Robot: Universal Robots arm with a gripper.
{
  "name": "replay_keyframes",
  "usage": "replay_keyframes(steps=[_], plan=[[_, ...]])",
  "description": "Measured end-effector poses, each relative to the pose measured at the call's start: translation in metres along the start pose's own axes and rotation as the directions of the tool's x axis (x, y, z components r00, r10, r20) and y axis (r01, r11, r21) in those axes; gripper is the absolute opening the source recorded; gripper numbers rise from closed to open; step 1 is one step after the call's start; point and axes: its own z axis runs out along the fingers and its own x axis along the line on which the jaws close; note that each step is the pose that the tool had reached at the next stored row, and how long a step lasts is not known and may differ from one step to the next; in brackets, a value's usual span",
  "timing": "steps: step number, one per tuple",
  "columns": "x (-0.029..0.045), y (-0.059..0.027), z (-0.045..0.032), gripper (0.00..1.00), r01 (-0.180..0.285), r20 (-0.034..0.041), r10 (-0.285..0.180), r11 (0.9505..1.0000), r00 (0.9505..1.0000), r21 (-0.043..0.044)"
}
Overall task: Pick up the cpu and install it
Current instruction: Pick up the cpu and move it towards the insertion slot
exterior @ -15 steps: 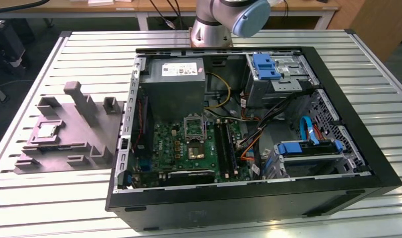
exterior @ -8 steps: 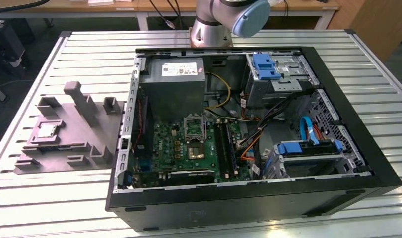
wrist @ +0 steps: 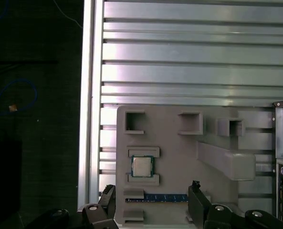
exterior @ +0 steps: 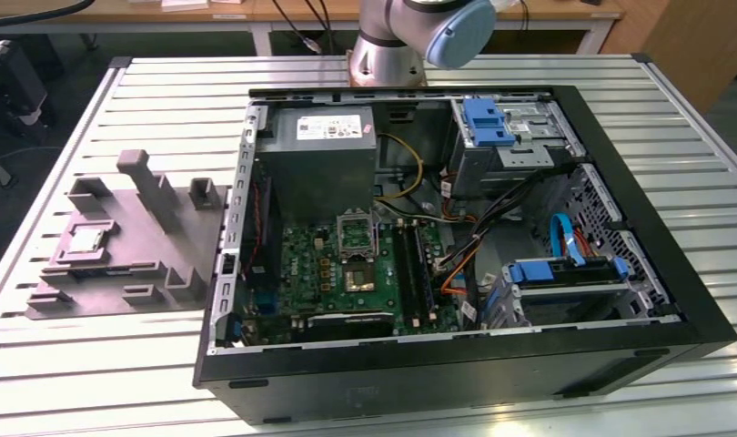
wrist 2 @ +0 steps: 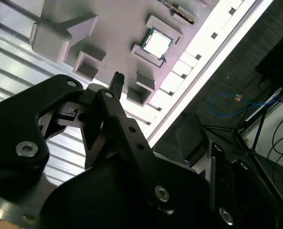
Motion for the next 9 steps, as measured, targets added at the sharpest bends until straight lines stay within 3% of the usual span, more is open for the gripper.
replay_keyframes(steps=[9], plan=[[0.0,0.0,0.0005,0.71,0.0,0.0002,0.0,1.0,1.0,-0.0001]])
